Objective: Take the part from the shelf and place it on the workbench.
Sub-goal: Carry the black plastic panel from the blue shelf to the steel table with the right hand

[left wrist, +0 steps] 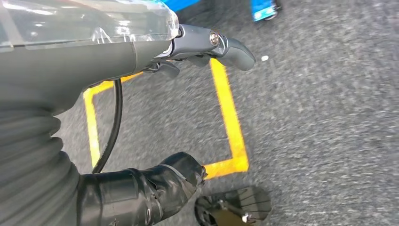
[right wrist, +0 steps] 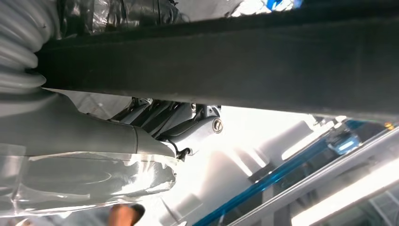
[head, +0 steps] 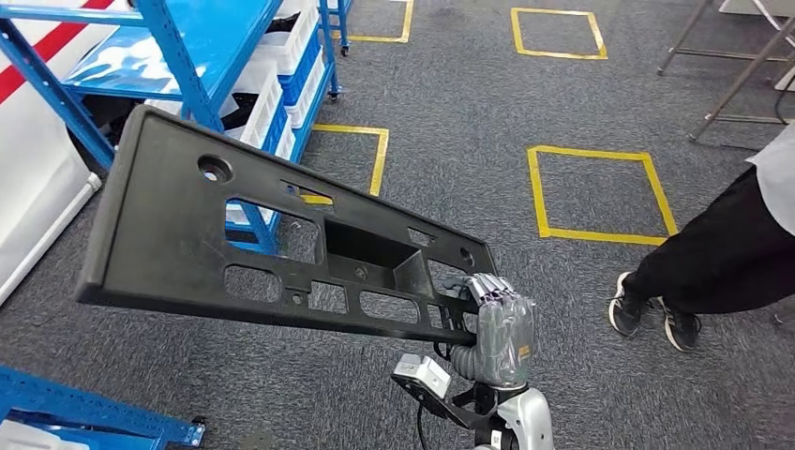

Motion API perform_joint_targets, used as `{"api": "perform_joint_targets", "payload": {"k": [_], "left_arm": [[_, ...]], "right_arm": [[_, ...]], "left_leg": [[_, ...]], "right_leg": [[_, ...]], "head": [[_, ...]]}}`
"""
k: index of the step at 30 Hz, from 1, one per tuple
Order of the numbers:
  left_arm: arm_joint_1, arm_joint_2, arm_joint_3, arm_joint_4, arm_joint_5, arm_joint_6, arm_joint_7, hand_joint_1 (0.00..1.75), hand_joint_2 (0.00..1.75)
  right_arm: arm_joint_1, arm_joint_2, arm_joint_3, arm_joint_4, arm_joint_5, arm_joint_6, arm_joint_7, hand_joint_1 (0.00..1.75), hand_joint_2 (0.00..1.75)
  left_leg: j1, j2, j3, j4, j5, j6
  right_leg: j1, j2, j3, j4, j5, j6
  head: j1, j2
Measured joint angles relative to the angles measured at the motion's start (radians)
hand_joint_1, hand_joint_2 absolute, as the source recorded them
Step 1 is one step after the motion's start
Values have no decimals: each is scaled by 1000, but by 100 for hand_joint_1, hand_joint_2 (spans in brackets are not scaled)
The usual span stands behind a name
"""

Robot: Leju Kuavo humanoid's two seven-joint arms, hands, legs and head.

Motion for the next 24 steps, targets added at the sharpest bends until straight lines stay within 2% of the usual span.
{"api": "perform_joint_targets", "payload": {"k": [1, 2, 3, 4, 6, 7, 8, 9, 10, 11, 12, 13, 14, 16, 17, 18, 19, 20, 22, 23, 24], "left_arm": [[-1, 0, 0, 0, 0, 0, 0, 0, 175], [-1, 1, 0, 0, 0, -1, 0, 0, 175], [-3, 0, 1, 0, 0, -1, 0, 0, 175], [-4, 0, 1, 0, 1, -1, -1, 0, 175], [-6, 0, 2, 0, 2, 0, -4, 0, 175], [-7, 0, 2, 0, 3, 0, -5, 0, 175], [-7, 0, 2, 0, 4, 0, -5, 0, 175], [-6, 0, 2, 0, 5, 0, -5, 0, 175], [-6, 1, 2, 0, 5, 0, -5, 0, 175], [-7, 1, 2, 0, 6, 0, -5, 0, 175], [-8, 1, 2, 0, 6, 0, -4, 0, 175], [-9, 1, 3, 0, 5, 0, -3, 0, 175], [-9, 0, 3, 0, 4, 0, -2, 0, 175], [-9, 0, 3, 0, 0, 0, -1, 0, 175], [-8, 0, 3, 0, -2, 0, 0, 0, 175], [-7, 0, 3, 0, -3, 0, 1, 0, 175], [-6, -1, 3, 0, -3, 0, 1, 0, 175], [-6, -1, 3, 0, -4, 1, 1, 0, 175], [-5, -2, 3, 0, -4, 1, 1, 0, 175], [-4, -2, 3, 0, -4, 2, 0, 0, 175], [-2, -2, 3, 0, -4, 2, 0, 0, 175]], "right_arm": [[0, 1, 0, 0, 0, 0, 0, 175, 175], [0, 1, 0, 0, 0, 0, 0, 175, 175], [1, 1, 1, 0, 0, 0, 0, 175, 175], [2, 1, 1, 0, 0, 0, 0, 175, 175], [2, 1, 1, 0, 0, -1, 0, 175, 175], [1, 1, 1, 0, 0, -1, 0, 175, 175], [0, 1, 1, 0, 0, -1, 0, 175, 175], [0, 1, 1, 1, 0, -1, 0, 175, 175], [0, 0, 1, 2, 0, -1, 0, 175, 175], [1, 0, 1, 3, 0, -1, 0, 175, 175], [1, 0, 1, 5, 0, -1, 0, 175, 175], [1, 0, 1, 5, 0, -1, 0, 175, 175], [0, 0, 1, 6, 0, -2, 0, 175, 175], [-1, -1, 1, 5, 0, -2, 0, 175, 175], [-1, -1, 1, 5, 0, -2, 0, 175, 175], [1, -1, 1, 5, 0, -2, 0, 175, 175], [3, -1, 1, 5, 0, -2, 0, 175, 175], [5, -1, 1, 5, -1, -2, 0, 175, 175], [5, 0, 1, 4, -2, -2, 0, 175, 175], [4, 0, 1, 4, -2, -1, 0, 175, 175], [4, 0, 2, 4, -3, -1, 0, 175, 175]], "left_leg": [[0, -17, 10, -22, 2, 2], [-2, -23, 13, -25, -2, 6], [-3, -14, 13, -25, 0, 12], [-4, -2, 15, -30, 4, 19], [-4, 23, 19, -41, 10, 33], [-4, 36, 20, -44, 12, 39], [-6, 49, 21, -45, 11, 42], [-8, 64, 20, -45, 10, 44], [-9, 78, 21, -45, 9, 45], [-10, 92, 21, -45, 7, 45], [-10, 104, 23, -45, 5, 44], [-11, 115, 26, -45, 3, 42], [-11, 125, 29, -45, 0, 40], [-15, 144, 36, -45, -6, 32], [-17, 155, 38, -46, -8, 28], [-19, 167, 41, -47, -11, 23], [-19, 175, 43, -47, -15, 19], [-17, 166, 43, -40, -23, 15], [-14, 115, 14, 31, -68, 8], [-13, 87, -16, 94, -100, 6], [-13, 72, -51, 163, -129, 5]], "right_leg": [[-1, 10, -5, 5, -1, 6], [-3, 21, -10, 6, 0, 13], [-5, 30, -13, 3, 3, 19], [-6, 27, -15, 5, 2, 24], [-4, -20, -38, 50, -25, 32], [-4, -54, -62, 101, -54, 35], [-3, -78, -94, 165, -85, 38], [-4, -89, -126, 227, -109, 40], [-5, -94, -147, 267, -117, 41], [-6, -97, -150, 273, -108, 41], [-6, -100, -134, 240, -83, 39], [-5, -111, -100, 178, -49, 35], [0, -139, -61, 107, -23, 29], [16, -190, -11, 10, 0, 17], [23, -202, -5, -7, -3, 12], [26, -192, -6, -10, -2, 9], [22, -178, -4, -15, 1, 5], [18, -164, -2, -21, 5, 1], [8, -137, 5, -32, 11, -10], [8, -123, 6, -33, 12, -13], [7, -109, 7, -32, 12, -16]], "head": [[0, 0], [0, 0], [0, 0], [0, 0], [4, 0], [5, 0], [7, 0], [6, 0], [6, 0], [6, 0], [6, 0], [7, 0], [6, 0], [6, 0], [6, 0], [6, 0], [6, 0], [6, 0], [5, 0], [4, 0], [4, 0]]}}
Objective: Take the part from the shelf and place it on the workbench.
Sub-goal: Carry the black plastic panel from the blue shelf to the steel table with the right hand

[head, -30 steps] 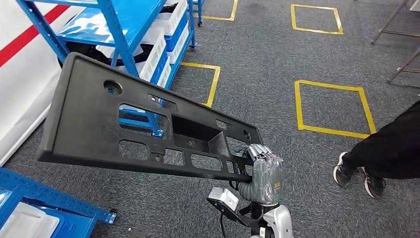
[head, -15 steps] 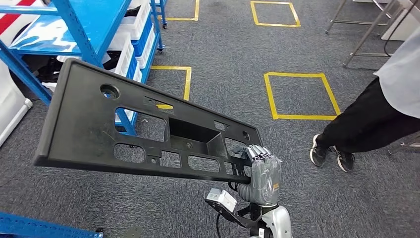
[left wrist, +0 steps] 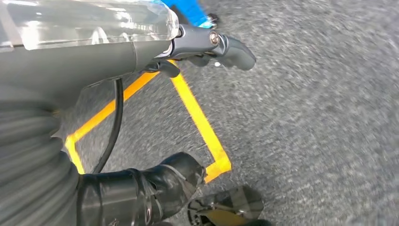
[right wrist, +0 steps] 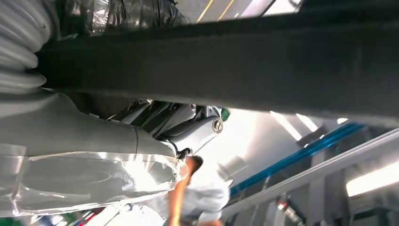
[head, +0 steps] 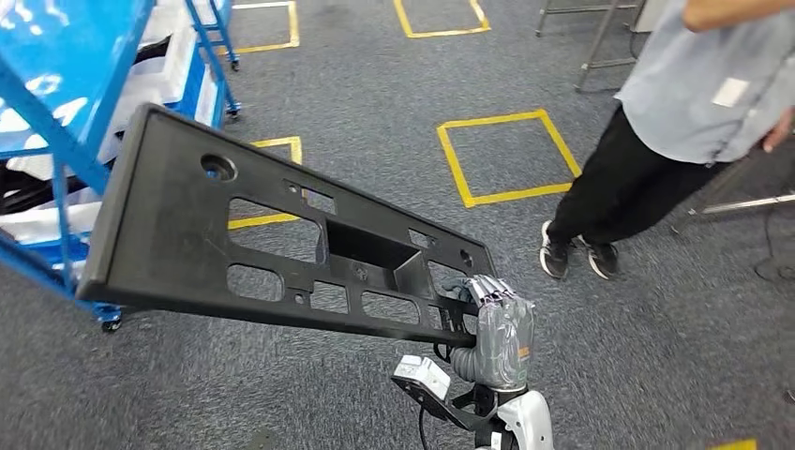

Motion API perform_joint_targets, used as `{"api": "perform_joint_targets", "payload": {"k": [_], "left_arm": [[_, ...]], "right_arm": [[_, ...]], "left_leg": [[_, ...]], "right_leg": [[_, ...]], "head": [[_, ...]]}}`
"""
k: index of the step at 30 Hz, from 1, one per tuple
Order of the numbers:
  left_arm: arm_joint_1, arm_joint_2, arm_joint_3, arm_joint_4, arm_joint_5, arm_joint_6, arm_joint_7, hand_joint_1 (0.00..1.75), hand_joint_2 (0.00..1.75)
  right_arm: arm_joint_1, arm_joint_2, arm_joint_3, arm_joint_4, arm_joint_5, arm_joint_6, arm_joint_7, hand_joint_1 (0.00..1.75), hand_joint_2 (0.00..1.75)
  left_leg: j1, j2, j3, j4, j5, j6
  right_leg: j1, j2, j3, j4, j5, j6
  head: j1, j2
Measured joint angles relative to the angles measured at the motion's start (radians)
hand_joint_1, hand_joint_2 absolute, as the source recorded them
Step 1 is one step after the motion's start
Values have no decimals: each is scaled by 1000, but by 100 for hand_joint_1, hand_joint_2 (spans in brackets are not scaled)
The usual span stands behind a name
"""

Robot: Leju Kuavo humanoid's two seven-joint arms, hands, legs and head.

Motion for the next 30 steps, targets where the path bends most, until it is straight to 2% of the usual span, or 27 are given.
{"api": "perform_joint_targets", "payload": {"k": [1, 2, 3, 4, 5, 6, 7, 8, 10, 11, 13, 14, 15, 16, 17, 18, 19, 21, 22, 23, 25, 26, 28, 30], "left_arm": [[3, 0, 0, 0, 0, 0, 0, 0, 175], [5, 0, 0, 0, 0, 0, 0, 0, 175], [6, 0, 0, 0, 0, 0, -1, 0, 175], [6, 0, 0, 0, 0, 0, -1, 0, 175], [6, 0, 0, 0, 0, 0, -2, 0, 175], [6, 0, 0, 0, 0, -1, -3, 0, 175], [6, 0, 0, 0, 0, -1, -4, 0, 175], [5, 0, 0, 0, 0, -2, -4, 0, 175], [2, -1, 0, 0, -1, -3, -5, 0, 175], [0, -1, 1, 0, -1, -3, -5, 0, 175], [-1, -2, 1, 0, -1, -3, -6, 0, 175], [-1, -2, 1, 0, -1, -4, -6, 0, 175], [1, -2, 1, 0, -1, -4, -6, 0, 175], [2, -2, 1, 0, -1, -5, -6, 0, 175], [3, -1, 1, 0, -1, -6, -6, 0, 175], [2, -1, 1, 0, -1, -6, -6, 0, 175], [2, -1, 1, 0, -1, -6, -6, 0, 175], [0, -2, 1, 0, -1, -7, -8, 0, 175], [-1, -2, 1, 0, -1, -7, -9, 0, 175], [-1, -2, 2, 0, -1, -7, -10, 0, 175], [-3, -4, 2, 0, -1, -8, -12, 0, 175], [-5, -4, 2, 0, -1, -8, -12, 0, 175], [-7, -5, 2, 0, -1, -8, -13, 0, 175], [-6, -4, 2, 0, -1, -9, -13, 0, 175]], "right_arm": [[1, 0, 0, 0, 0, 0, 0, 175, 175], [3, 0, 0, 1, -1, 0, 0, 175, 175], [4, 0, 0, 1, -1, 1, 0, 175, 175], [5, 0, 0, 2, -1, 1, 0, 175, 175], [5, 0, 0, 2, -1, 1, 0, 175, 175], [5, 0, 0, 2, -2, 2, 0, 175, 175], [4, 0, 0, 2, -2, 2, 0, 175, 175], [4, 0, 0, 2, -3, 3, -1, 175, 175], [6, -1, 0, 2, -4, 5, -1, 175, 175], [6, -2, 0, 2, -4, 5, -2, 175, 175], [5, -3, 0, 2, -5, 7, -3, 175, 175], [3, -3, 0, 2, -5, 9, -3, 175, 175], [2, -4, 0, 2, -5, 12, -4, 175, 175], [2, -4, 0, 2, -6, 14, -5, 175, 175], [3, -5, 0, 2, -6, 16, -6, 175, 175], [3, -5, 0, 2, -6, 17, -7, 175, 175], [4, -6, 0, 2, -6, 17, -7, 175, 175], [2, -6, 0, 2, -6, 17, -8, 175, 175], [0, -6, 0, 2, -6, 17, -8, 175, 175], [-1, -6, 0, 1, -6, 17, -9, 175, 175], [-2, -6, 0, 0, -6, 16, -9, 175, 175], [-2, -6, 0, 0, -6, 16, -9, 175, 175], [-3, -6, 1, -2, -7, 16, -10, 175, 175], [-5, -5, 3, -3, -7, 17, -10, 175, 175]], "left_leg": [[0, -6, -30, 54, -14, -1], [0, -8, -47, 75, -8, -2], [1, -9, -45, 57, 19, -1], [2, -16, -27, 4, 60, -1], [4, -34, -1, -64, 98, -1], [7, -57, 24, -124, 124, 0], [8, -76, 40, -162, 136, 2], [8, -88, 46, -178, 136, 7], [6, -76, 49, -182, 137, 19], [6, -67, 50, -186, 140, 26], [8, -45, 53, -194, 145, 37], [7, -35, 54, -196, 145, 40], [5, -22, 54, -196, 144, 43], [3, -8, 54, -196, 143, 44], [1, 5, 54, -196, 141, 44], [0, 17, 56, -196, 139, 45], [-2, 28, 59, -196, 137, 44], [-6, 48, 67, -196, 132, 41], [-7, 57, 71, -197, 130, 38], [-8, 66, 73, -198, 128, 35], [-9, 85, 79, -203, 126, 27], [-9, 84, 82, -202, 123, 23], [-8, 44, 67, -159, 93, 14], [-5, -2, 13, -42, 32, 7]], "right_leg": [[0, 16, 0, 1, -1, -1], [-1, 32, 1, 3, -2, 0], [-2, 49, 2, 6, -3, 1], [-3, 65, 3, 11, -6, 4], [-5, 78, 2, 17, -10, 9], [-5, 91, 0, 26, -15, 14], [-6, 101, -4, 32, -18, 21], [-7, 111, -8, 36, -19, 27], [-9, 127, -14, 34, -16, 38], [-8, 118, -17, 39, -20, 43], [-5, 70, -43, 95, -55, 50], [-4, 40, -69, 151, -86, 54], [-5, 24, -102, 219, -118, 57], [-7, 17, -130, 276, -139, 60], [-7, 13, -146, 307, -144, 60], [-7, 10, -141, 299, -130, 59], [-6, 5, -114, 249, -100, 55], [5, -31, -35, 103, -42, 39], [12, -47, -8, 52, -28, 30], [18, -56, 4, 24, -25, 23], [22, -41, 4, 14, -24, 15], [19, -31, 8, 7, -19, 12], [8, -11, 18, -11, -8, 4], [2, 9, 23, -16, -5, -2]], "head": [[0, 0], [0, 0], [0, 0], [0, 0], [0, 0], [0, 0], [0, 0], [1, 0], [1, 0], [1, 0], [3, 0], [4, 0], [5, 0], [4, 0], [4, 0], [4, 0], [4, 0], [4, 0], [4, 0], [4, 0], [4, 0], [4, 0], [3, 0], [3, 0]]}}
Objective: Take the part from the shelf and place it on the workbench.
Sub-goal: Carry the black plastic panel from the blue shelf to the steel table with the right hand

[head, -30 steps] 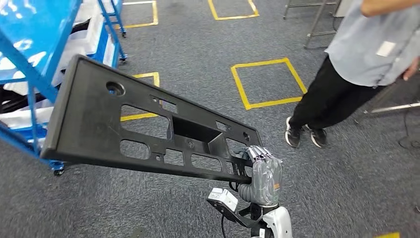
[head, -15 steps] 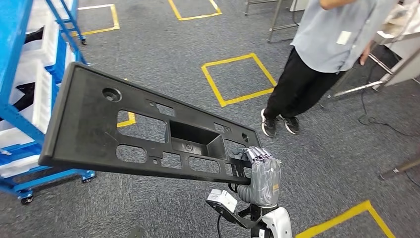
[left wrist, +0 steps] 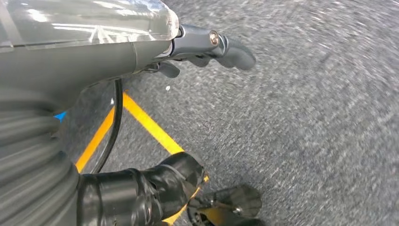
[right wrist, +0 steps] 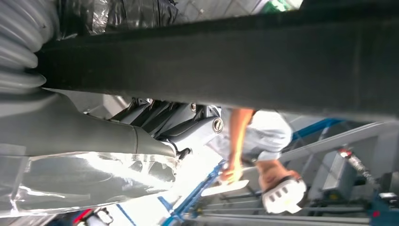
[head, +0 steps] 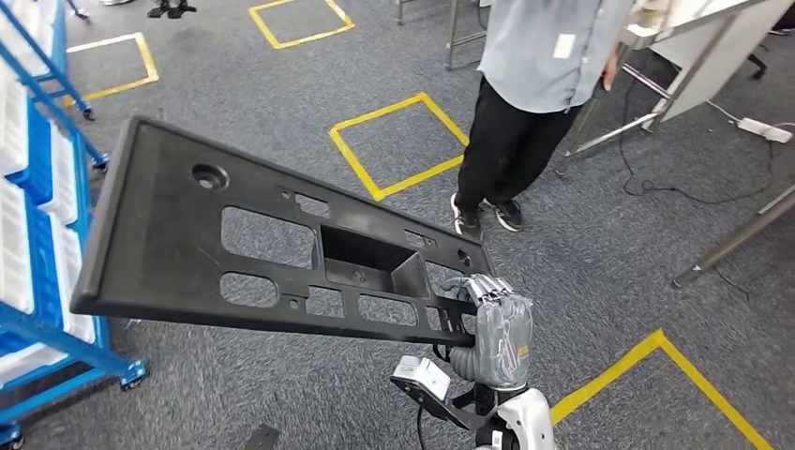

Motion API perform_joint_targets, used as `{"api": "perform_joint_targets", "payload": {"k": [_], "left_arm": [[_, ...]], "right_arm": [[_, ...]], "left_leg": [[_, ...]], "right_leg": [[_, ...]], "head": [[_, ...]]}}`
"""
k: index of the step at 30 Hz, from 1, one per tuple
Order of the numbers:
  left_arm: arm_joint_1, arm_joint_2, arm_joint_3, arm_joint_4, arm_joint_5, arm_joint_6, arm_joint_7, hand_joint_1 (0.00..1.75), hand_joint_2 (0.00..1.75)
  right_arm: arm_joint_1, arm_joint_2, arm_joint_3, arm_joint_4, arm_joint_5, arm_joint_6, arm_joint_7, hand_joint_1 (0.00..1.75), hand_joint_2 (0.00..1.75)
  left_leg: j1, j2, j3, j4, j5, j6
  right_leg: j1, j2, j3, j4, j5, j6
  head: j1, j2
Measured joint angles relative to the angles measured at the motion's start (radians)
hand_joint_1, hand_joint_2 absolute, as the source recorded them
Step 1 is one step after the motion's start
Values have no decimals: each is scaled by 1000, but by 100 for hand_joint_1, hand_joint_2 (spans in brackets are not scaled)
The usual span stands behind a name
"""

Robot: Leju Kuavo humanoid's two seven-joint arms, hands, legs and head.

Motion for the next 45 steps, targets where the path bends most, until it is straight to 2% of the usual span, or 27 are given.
{"api": "perform_joint_targets", "payload": {"k": [2, 3, 5, 7, 9, 11, 13, 15, 17, 18, 19, 20, 22, 24, 26, 27, 29, 31, 32, 33, 34, 35, 37, 39, 41, 43, 45], "left_arm": [[4, 1, 0, 0, 0, 0, 0, 0, 175], [6, 1, 0, 0, 0, 0, 0, 0, 175], [7, 3, 0, 0, 0, 0, 0, 0, 175], [6, 4, 0, 0, 0, 0, 0, 0, 175], [5, 4, 0, 0, 0, -1, -1, 0, 175], [4, 4, 0, 0, -1, -1, -1, 0, 175], [4, 4, 1, 0, -1, -1, -1, 0, 175], [5, 4, 1, 0, 0, -1, -1, 0, 175], [8, 4, 2, 0, -1, -1, -1, 0, 175], [8, 4, 2, 0, -1, -1, -1, 0, 175], [8, 4, 2, 0, -1, -1, -1, 0, 175], [8, 4, 2, 0, -2, -1, -1, 0, 175], [7, 3, 2, 0, -3, -1, -1, 0, 175], [6, 3, 2, 0, -3, -1, -1, 0, 175], [4, 3, 2, 0, -3, -2, -1, 0, 175], [3, 3, 2, 0, -3, -2, -1, 0, 175], [0, 2, 2, 0, -3, -2, -1, 0, 175], [1, 3, 2, 0, -3, -2, -1, 0, 175], [3, 3, 2, 0, -3, -2, -1, 0, 175], [5, 3, 2, 0, -3, -2, -1, 0, 175], [7, 3, 2, 0, -3, -3, 0, 0, 175], [8, 3, 2, 0, -3, -3, 0, 0, 175], [8, 5, 2, 0, -3, -3, 0, 0, 175], [7, 7, 3, 0, -3, -4, 0, 0, 175], [5, 7, 3, 0, -3, -4, 0, 0, 175], [4, 5, 3, 0, -3, -3, 0, 0, 175], [6, 4, 4, 0, -3, -3, 0, 0, 175]], "right_arm": [[1, 0, 1, 0, 0, 0, 0, 175, 175], [2, 0, 1, 0, 0, 0, 0, 175, 175], [3, 0, 1, 0, 0, 0, 0, 175, 175], [3, 0, 1, 0, 0, 0, 0, 175, 175], [3, 0, 1, 0, 0, 0, 0, 175, 175], [4, 0, 1, 0, 0, 0, 0, 175, 175], [5, -1, 1, 0, 0, 0, 0, 175, 175], [3, -2, 1, 0, 0, 0, 0, 175, 175], [4, -3, 1, 0, 0, 0, 0, 175, 175], [5, -4, 1, 0, 0, 0, 0, 175, 175], [6, -5, 1, 0, 0, 0, 0, 175, 175], [6, -5, 1, 0, 0, 0, 0, 175, 175], [4, -5, 1, 0, 0, 0, 0, 175, 175], [3, -5, 1, 0, 0, 0, 0, 175, 175], [4, -6, 1, 0, 0, 0, 0, 175, 175], [5, -6, 1, -1, 0, -1, 0, 175, 175], [3, -5, 2, -1, 0, -1, 0, 175, 175], [2, -5, 2, -1, 0, 0, 0, 175, 175], [3, -5, 2, 0, 0, 0, 0, 175, 175], [4, -5, 2, 0, 0, 0, 0, 175, 175], [4, -5, 2, 0, 0, 0, 0, 175, 175], [5, -5, 2, 0, 0, 0, 0, 175, 175], [4, -5, 2, 0, 0, 0, 0, 175, 175], [4, -5, 3, 0, 0, 0, 0, 175, 175], [6, -6, 3, 0, 0, 0, 0, 175, 175], [7, -6, 3, -1, 0, -1, 0, 175, 175], [6, -7, 3, -1, 0, -1, 0, 175, 175]], "left_leg": [[4, -8, -56, 107, -36, -7], [6, -9, -64, 114, -24, -10], [12, -19, -24, 14, 49, -15], [18, -56, 30, -105, 97, -16], [16, -73, 47, -140, 98, -6], [14, -54, 48, -144, 103, 8], [16, -34, 51, -151, 107, 21], [16, -12, 53, -155, 107, 30], [15, 12, 54, -155, 103, 33], [15, 25, 55, -155, 101, 32], [15, 37, 58, -155, 98, 31], [15, 49, 63, -155, 95, 29], [13, 68, 74, -156, 87, 22], [8, 85, 81, -158, 81, 14], [6, 104, 90, -163, 78, 3], [8, 100, 94, -161, 71, -2], [11, 54, 73, -104, 31, -11], [12, 4, 8, 28, -30, -12], [12, -4, -26, 88, -47, -12], [12, -7, -47, 119, -44, -11], [12, -8, -51, 110, -21, -9], [11, -14, -37, 63, 18, -4], [11, -58, 13, -74, 93, 9], [9, -97, 41, -148, 116, 17], [7, -89, 48, -161, 115, 21], [12, -64, 57, -175, 122, 29], [16, -36, 63, -184, 125, 35]], "right_leg": [[-1, 24, 0, 2, -2, -1], [-3, 39, 0, 5, -3, 0], [-8, 68, 1, 16, -10, 9], [-11, 92, -5, 34, -21, 22], [-11, 109, -15, 45, -25, 34], [-14, 116, -21, 46, -23, 43], [-13, 74, -37, 79, -44, 53], [-12, 20, -91, 188, -100, 61], [-15, 6, -154, 303, -139, 66], [-17, 4, -165, 318, -132, 67], [-17, 0, -155, 292, -107, 66], [-17, -11, -125, 230, -69, 64], [-8, -60, -59, 97, -18, 54], [3, -84, -37, 46, -11, 45], [5, -60, -38, 41, -9, 36], [2, -47, -35, 36, -7, 31], [-5, -22, -28, 26, -1, 18], [-6, 2, -26, 24, 0, 11], [-5, 17, -26, 25, -1, 9], [-3, 34, -25, 26, -1, 8], [-2, 50, -23, 27, -1, 8], [0, 66, -21, 28, -2, 8], [2, 93, -20, 31, -4, 11], [-4, 115, -27, 35, -5, 21], [-10, 137, -35, 34, -3, 36], [-6, 105, -45, 50, -12, 46], [-5, 38, -87, 135, -60, 55]], "head": [[0, 0], [0, 0], [0, 0], [0, 0], [0, 0], [0, 0], [2, 0], [4, 0], [4, 0], [4, 0], [4, 0], [4, 0], [4, 0], [3, 0], [3, 0], [3, 0], [2, 0], [1, 0], [1, 0], [1, 0], [1, 0], [1, 0], [2, 0], [2, 0], [1, 0], [3, 0], [6, 0]]}}
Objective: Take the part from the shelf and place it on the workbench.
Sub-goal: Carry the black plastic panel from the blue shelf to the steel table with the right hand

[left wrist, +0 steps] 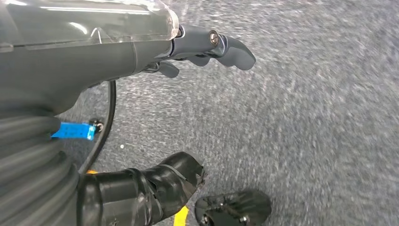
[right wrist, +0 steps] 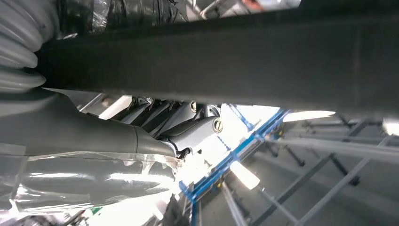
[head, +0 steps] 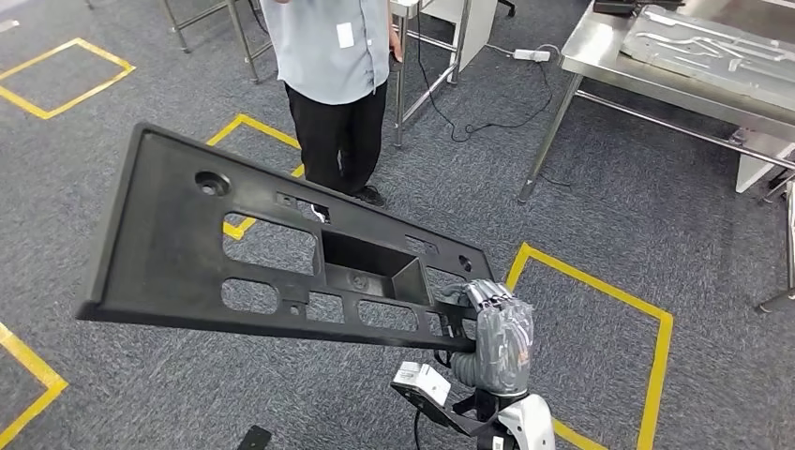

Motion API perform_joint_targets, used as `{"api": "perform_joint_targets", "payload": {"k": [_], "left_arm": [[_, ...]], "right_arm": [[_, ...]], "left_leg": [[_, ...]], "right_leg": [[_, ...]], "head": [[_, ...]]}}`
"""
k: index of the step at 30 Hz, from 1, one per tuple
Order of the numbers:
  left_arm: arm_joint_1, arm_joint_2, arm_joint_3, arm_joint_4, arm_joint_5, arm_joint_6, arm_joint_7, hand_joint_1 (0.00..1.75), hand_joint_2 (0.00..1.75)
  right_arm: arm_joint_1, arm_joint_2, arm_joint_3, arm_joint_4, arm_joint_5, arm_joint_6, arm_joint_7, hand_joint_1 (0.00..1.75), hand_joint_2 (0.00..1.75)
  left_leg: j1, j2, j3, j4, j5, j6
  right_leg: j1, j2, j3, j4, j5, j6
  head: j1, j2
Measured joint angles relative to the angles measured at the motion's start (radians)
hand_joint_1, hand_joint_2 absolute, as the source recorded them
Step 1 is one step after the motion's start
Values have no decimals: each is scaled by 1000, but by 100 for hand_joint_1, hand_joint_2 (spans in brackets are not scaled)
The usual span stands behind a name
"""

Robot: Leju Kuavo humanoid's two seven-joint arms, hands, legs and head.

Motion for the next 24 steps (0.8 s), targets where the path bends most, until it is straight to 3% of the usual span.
{"api": "perform_joint_targets", "payload": {"k": [2, 3, 4, 6, 8, 10, 12, 14, 16, 17, 18, 19, 20, 22, 24], "left_arm": [[4, 0, 0, 0, 0, 0, 0, 0, 175], [5, 0, 1, 0, 0, 0, 1, 0, 175], [5, 0, 1, 0, 0, 0, 1, 0, 175], [4, -1, 1, 0, 0, 0, 1, 0, 175], [3, -1, 2, 0, 0, 0, 1, 0, 175], [1, -1, 2, 0, 0, 0, 2, 0, 175], [-1, -1, 2, 0, 0, 1, 2, 0, 175], [-3, -1, 2, 0, 0, 2, 0, 0, 175], [-1, -1, 2, 0, 0, 1, -1, 0, 175], [1, -1, 2, 0, 0, -1, -2, 0, 175], [3, -1, 2, 0, 0, -3, -4, 0, 175], [5, -1, 2, 0, 0, -7, -8, 0, 175], [6, -1, 2, 0, 0, -12, -13, 0, 175], [4, -1, 2, 0, 0, -22, -24, 0, 175], [1, 1, 2, 0, 1, -30, -33, 0, 175]], "right_arm": [[-1, -1, 0, 0, 0, 0, 0, 175, 175], [0, -1, 0, 1, 1, 0, 0, 175, 175], [1, -2, 0, 1, 1, 0, 0, 175, 175], [2, -4, 0, 1, 2, 0, 0, 175, 175], [1, -4, 0, 1, 3, 0, 0, 175, 175], [1, -4, 0, 1, 3, 0, 0, 175, 175], [2, -4, 0, 1, 3, 0, 0, 175, 175], [2, -4, 0, 0, 4, 0, 0, 175, 175], [2, -4, 0, 0, 4, 0, 0, 175, 175], [1, -4, 1, 0, 4, 0, 0, 175, 175], [2, -4, 1, 0, 4, 0, 0, 175, 175], [2, -4, 1, 1, 4, 0, 0, 175, 175], [3, -4, 1, 1, 4, 0, 0, 175, 175], [3, -4, 1, 1, 4, 0, 0, 175, 175], [3, -4, 1, 1, 4, 0, 0, 175, 175]], "left_leg": [[0, 29, 2, 0, -3, 1], [0, 44, 3, 0, -6, -1], [1, 58, 5, 1, -9, -2], [4, 82, 15, 2, -18, -10], [1, 100, 26, 4, -29, -22], [-4, 115, 34, 2, -36, -34], [-2, 124, 42, 2, -43, -46], [1, 90, 29, 42, -74, -53], [2, 45, -30, 161, -134, -53], [1, 36, -67, 230, -160, -51], [0, 32, -97, 279, -169, -49], [-1, 31, -111, 292, -158, -46], [-2, 29, -107, 268, -128, -42], [-5, 11, -59, 142, -50, -28], [-9, -18, -22, 45, -13, -15]], "right_leg": [[-7, -29, -69, 128, -54, 9], [-12, -33, -91, 167, -61, 13], [-16, -37, -94, 167, -47, 17], [-22, -57, -36, 52, 24, 21], [-14, -92, 29, -71, 66, 18], [-5, -99, 44, -101, 62, 6], [-6, -76, 46, -104, 62, -7], [-10, -55, 51, -109, 63, -21], [-10, -36, 54, -110, 62, -32], [-8, -24, 54, -110, 62, -36], [-5, -11, 55, -109, 61, -38], [-1, 3, 56, -108, 60, -40], [1, 16, 58, -106, 59, -41], [4, 38, 63, -104, 56, -41], [3, 51, 61, -100, 54, -35]], "head": [[2, 0], [2, 0], [2, 0], [2, 0], [2, 0], [1, 0], [1, 0], [1, 0], [0, 0], [0, 0], [0, 0], [0, 0], [0, 0], [1, 0], [1, 0]]}}
